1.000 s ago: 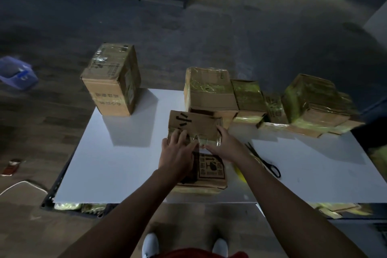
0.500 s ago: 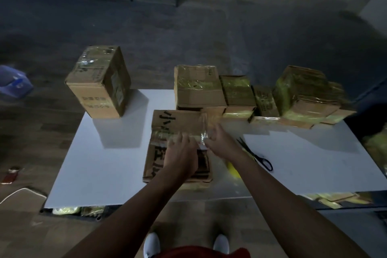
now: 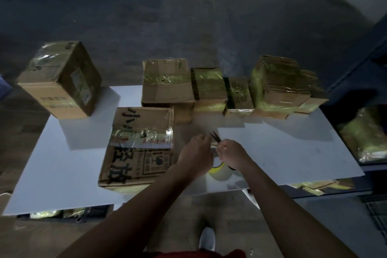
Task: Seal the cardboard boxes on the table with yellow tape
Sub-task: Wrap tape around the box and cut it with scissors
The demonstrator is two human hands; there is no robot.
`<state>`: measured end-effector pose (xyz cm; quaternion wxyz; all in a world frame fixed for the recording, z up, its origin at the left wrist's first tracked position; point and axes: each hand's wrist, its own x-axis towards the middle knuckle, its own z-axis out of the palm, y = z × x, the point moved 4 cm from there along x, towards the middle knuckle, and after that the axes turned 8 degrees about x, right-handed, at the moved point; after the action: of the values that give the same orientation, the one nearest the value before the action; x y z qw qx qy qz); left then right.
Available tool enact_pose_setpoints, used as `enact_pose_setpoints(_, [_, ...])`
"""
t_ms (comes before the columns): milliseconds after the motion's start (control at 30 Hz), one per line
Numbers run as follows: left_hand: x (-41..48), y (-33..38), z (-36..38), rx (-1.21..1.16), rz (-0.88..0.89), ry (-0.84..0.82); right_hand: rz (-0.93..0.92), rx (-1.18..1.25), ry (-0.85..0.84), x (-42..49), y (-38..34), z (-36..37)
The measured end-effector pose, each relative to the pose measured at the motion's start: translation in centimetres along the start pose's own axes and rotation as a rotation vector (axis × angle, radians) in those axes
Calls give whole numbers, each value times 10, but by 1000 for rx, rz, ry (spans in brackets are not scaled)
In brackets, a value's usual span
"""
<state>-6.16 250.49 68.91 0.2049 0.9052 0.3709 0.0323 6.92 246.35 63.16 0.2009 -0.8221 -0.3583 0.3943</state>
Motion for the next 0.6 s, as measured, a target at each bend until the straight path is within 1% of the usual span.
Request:
enact_pose_setpoints(133, [8,10,24,-2,-104,-86,9,-57,30,7,24,-2])
enact_pose_setpoints(233, [9,9,29,-36,-199,-114,23,-77,59,12,33,1])
enact_pose_setpoints(300, [9,8,28,-54,-239,-115,41,-86,49,16,36,6])
enact_pose_setpoints(433, [8,6,18,-85,-249,-51,96,-126,5,26,40,14])
enact_pose_setpoints(533, [6,-3,9,-104,-265,15,71,-141,-9,29,37,13])
enact_pose_setpoints(600, [7,-11,0,-124,-278,96,12,-130,-13,30,29,10])
